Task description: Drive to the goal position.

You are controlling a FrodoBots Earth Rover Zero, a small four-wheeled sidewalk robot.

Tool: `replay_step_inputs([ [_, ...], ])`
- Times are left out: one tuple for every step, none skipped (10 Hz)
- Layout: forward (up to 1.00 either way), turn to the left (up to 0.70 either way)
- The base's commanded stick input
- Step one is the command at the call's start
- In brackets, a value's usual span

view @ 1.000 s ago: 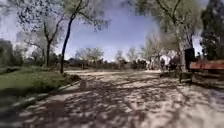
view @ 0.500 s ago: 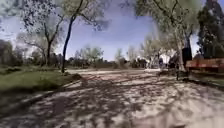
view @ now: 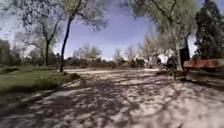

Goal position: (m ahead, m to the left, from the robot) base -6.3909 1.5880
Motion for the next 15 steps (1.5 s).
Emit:
replay_step_inputs([
  [0.00, -0.70],
  [0.00, -0.70],
  [0.00, -0.70],
  [0.00, -0.70],
  [0.00, -0.70],
  [0.00, -0.70],
  [0.00, -0.70],
  [0.00, -0.70],
  [0.00, -0.70],
  [0.00, -0.70],
  [0.00, -0.70],
  [0.00, -0.70],
  [0.00, -0.70],
  [0.00, -0.70],
  [0.00, -0.70],
])
